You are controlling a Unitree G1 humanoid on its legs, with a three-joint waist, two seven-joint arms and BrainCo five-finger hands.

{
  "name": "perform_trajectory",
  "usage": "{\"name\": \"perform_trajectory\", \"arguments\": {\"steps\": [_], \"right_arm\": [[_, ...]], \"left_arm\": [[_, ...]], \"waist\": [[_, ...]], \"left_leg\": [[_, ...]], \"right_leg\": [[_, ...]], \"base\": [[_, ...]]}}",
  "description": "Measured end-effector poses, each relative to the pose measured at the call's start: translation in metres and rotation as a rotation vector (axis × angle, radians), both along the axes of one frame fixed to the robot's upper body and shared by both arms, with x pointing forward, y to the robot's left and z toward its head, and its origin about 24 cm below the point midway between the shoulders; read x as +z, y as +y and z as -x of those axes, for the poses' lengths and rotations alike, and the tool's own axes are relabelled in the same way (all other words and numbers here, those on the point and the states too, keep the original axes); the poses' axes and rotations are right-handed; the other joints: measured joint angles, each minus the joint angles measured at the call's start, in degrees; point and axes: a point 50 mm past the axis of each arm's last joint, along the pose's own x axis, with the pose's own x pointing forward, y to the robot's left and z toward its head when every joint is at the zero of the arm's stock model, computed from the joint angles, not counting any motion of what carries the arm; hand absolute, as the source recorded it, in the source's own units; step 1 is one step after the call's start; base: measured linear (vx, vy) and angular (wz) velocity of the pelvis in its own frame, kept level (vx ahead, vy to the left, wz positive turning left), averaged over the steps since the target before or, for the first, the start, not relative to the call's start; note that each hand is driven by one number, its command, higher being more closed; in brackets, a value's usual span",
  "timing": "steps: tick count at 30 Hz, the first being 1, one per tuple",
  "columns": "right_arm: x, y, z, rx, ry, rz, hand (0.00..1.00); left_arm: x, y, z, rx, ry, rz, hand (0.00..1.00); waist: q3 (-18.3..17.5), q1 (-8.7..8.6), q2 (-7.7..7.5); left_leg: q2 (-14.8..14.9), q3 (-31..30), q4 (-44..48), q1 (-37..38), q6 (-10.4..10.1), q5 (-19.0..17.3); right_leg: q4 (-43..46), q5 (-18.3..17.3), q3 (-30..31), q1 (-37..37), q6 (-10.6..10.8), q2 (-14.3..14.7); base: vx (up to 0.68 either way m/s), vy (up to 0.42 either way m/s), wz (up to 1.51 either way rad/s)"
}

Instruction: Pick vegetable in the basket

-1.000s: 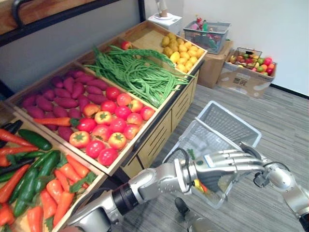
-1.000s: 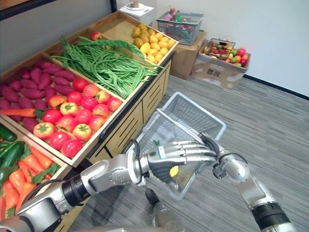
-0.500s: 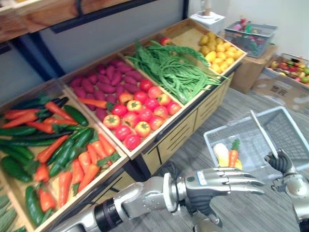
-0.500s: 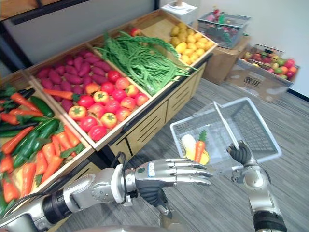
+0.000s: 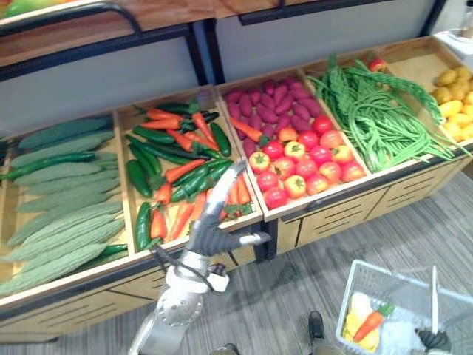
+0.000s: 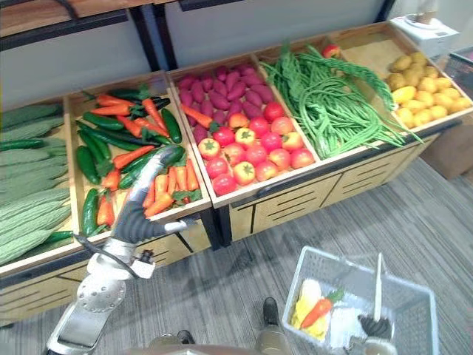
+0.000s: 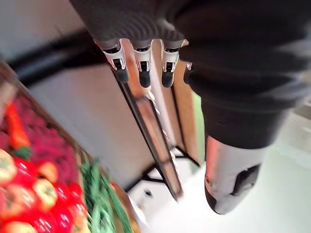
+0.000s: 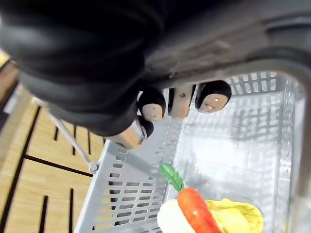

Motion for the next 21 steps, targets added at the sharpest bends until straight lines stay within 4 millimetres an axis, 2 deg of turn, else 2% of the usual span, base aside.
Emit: {"name": "perform_trajectory", "arguments": {"steps": [3,6,7,10,13,15,18,20,21], "right_arm": [[-0.009,0.007,0.011,-0.093,0.017,-0.043,1.0],[-0.02,0.025,0.019,-0.126,0.048,-0.088,1.0],[-0.022,0.029,0.02,-0.129,0.051,-0.1,1.0],[-0.03,0.049,0.025,-0.163,0.06,-0.146,1.0],[-0.033,0.059,0.03,-0.142,0.078,-0.154,1.0],[-0.034,0.06,0.03,-0.131,0.079,-0.152,1.0],[-0.035,0.066,0.029,-0.097,0.084,-0.158,1.0],[-0.034,0.076,0.02,-0.059,0.055,-0.169,1.0],[-0.034,0.078,0.019,-0.055,0.052,-0.172,1.0]], "left_arm": [[-0.014,0.027,-0.002,0.189,0.069,0.117,0.0],[-0.038,0.061,0.001,0.456,0.144,0.22,0.0],[-0.042,0.066,0.002,0.499,0.152,0.236,0.0],[-0.057,0.082,0.012,0.662,0.193,0.287,0.0],[-0.074,0.097,0.022,0.814,0.241,0.338,0.0],[-0.084,0.104,0.027,0.888,0.277,0.365,0.0],[-0.111,0.117,0.039,1.007,0.386,0.378,0.0],[-0.145,0.129,0.058,1.143,0.54,0.378,0.0],[-0.154,0.131,0.063,1.17,0.584,0.379,0.0]], "waist": [[-0.1,0.22,-0.47],[-0.3,0.04,-1.56],[-0.3,0.11,-1.72],[-0.4,0.37,-3.68],[-1.1,0.64,-4.76],[-1.2,0.73,-4.84],[-1.9,0.8,-4.8],[-2.2,0.79,-4.43],[-2.4,0.81,-4.33]], "left_leg": [[-1.3,-2.0,-1.7,0.1,0.6,0.9],[-2.4,-4.3,-3.8,0.1,0.8,2.3],[-2.5,-4.7,-4.1,0.1,0.9,2.6],[-3.4,-7.4,-6.4,0.2,1.1,4.3],[-4.1,-9.6,-7.7,0.7,1.3,5.2],[-4.4,-10.4,-8.5,1.2,1.5,5.5],[-4.7,-11.8,-10.0,1.6,1.5,6.1],[-4.8,-11.8,-11.7,3.0,1.2,7.0],[-4.8,-11.8,-12.0,3.2,1.1,7.2]], "right_leg": [[-0.2,-0.2,-1.7,0.9,0.2,-0.8],[-0.2,-0.6,-3.9,1.8,0.4,-1.5],[-0.2,-0.7,-4.3,1.9,0.4,-1.5],[0.1,-1.4,-7.2,3.1,0.4,-2.1],[0.3,-2.0,-9.6,4.4,0.5,-2.7],[0.5,-2.5,-10.7,5.3,0.5,-3.0],[1.2,-3.3,-12.4,5.8,0.5,-3.3],[1.0,-3.8,-13.1,6.8,-0.1,-3.2],[1.0,-3.9,-13.2,6.8,-0.2,-3.2]], "base": [[0.02,0.006,0.35],[0.0,-0.005,0.35],[-0.01,-0.006,0.35],[-0.02,-0.005,0.44],[0.0,0.006,0.41],[0.0,0.007,0.3],[-0.01,0.001,0.29],[0.01,-0.015,0.06],[-0.01,-0.015,0.06]]}}
